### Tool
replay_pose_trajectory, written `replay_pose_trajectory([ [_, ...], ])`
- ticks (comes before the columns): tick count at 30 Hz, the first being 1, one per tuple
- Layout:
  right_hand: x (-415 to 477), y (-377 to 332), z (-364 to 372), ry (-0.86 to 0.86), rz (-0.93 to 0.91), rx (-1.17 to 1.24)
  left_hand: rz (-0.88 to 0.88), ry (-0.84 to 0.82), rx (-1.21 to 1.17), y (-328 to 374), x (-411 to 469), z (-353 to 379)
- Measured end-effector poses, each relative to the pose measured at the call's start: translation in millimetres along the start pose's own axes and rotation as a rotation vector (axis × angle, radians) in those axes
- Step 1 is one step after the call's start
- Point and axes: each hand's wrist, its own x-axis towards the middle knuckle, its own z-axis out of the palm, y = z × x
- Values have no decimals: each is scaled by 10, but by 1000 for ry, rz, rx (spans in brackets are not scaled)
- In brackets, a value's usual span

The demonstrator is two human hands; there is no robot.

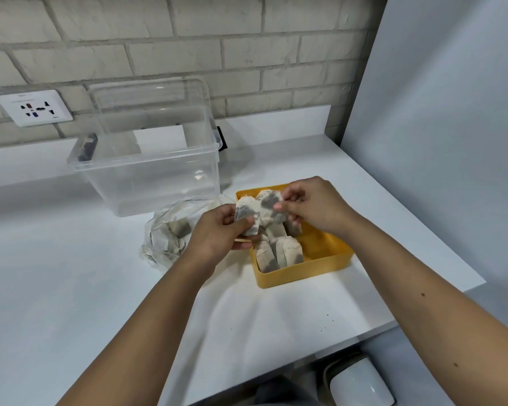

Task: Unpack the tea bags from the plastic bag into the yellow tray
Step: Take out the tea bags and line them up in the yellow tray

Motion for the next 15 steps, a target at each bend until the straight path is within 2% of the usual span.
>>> replay_pose_trajectory([
  [3, 66, 158, -112, 162, 87, -45, -14, 57, 12, -35, -5, -70],
  [9, 132, 485, 63, 51, 220, -267, -21, 100, 47, -61, 16, -101],
  [15, 223, 681, 180, 31, 283, -334, 7, 99, 85, -87, 52, -118],
])
